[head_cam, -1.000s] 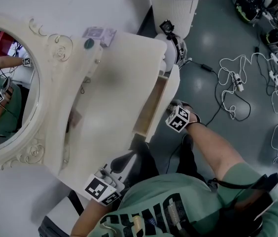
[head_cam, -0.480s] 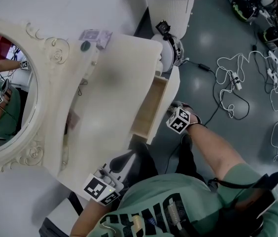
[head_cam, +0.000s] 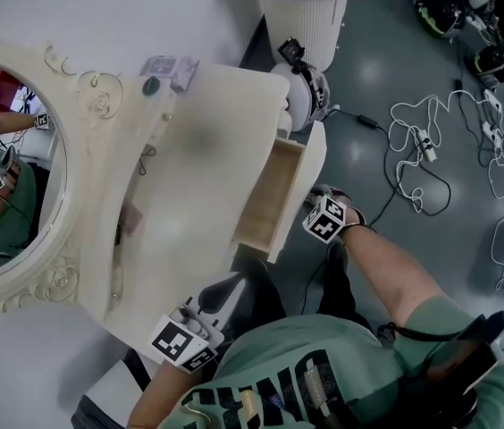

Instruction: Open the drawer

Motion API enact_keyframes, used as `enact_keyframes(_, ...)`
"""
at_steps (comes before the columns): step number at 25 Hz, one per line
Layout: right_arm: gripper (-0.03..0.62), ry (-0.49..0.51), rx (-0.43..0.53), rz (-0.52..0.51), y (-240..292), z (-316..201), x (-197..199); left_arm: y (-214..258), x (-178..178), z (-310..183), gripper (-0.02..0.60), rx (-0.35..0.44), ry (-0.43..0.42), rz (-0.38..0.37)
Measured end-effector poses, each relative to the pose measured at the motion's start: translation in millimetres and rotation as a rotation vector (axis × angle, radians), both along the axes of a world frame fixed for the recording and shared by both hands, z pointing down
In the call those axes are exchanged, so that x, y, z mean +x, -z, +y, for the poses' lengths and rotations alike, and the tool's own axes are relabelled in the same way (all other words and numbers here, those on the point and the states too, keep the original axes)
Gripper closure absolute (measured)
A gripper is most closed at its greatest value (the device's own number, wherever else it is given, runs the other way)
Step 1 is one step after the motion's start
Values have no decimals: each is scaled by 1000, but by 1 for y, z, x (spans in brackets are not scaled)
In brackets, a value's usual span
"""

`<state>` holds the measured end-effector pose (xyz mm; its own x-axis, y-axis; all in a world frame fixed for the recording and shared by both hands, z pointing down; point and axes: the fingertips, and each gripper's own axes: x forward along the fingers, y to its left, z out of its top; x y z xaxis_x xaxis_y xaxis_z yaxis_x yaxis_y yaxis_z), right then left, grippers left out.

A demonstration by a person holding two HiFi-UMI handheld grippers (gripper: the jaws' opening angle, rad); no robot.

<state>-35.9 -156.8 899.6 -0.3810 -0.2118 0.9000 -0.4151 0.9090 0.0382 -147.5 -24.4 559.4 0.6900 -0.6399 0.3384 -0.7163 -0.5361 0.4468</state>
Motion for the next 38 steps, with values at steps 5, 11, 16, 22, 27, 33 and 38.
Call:
enact_keyframes(5, 459, -9, -1, 4, 0, 3, 8, 1, 3, 1, 571, 5, -3, 4)
enact_keyframes(11, 459, -19, -2, 7, 0, 6, 16, 2, 8, 2, 571, 7, -11, 4)
enact_keyframes(16, 459, -27, -4, 7, 0, 8, 24, 3, 12, 3, 571, 9, -13, 5)
enact_keyframes(22, 459, -33, -4, 12, 0, 11, 32, 2, 16, 3, 571, 9, -21, 6)
enact_keyframes(27, 459, -39, -2, 12, 0, 13, 38, 2, 18, 3, 571, 11, -27, 8)
enact_keyframes(33, 459, -45, -4, 14, 0, 16, 47, 3, 22, 3, 571, 9, -32, 12)
enact_keyframes(38, 459, -49, -4, 13, 0, 18, 53, 3, 24, 3, 571, 10, -34, 14)
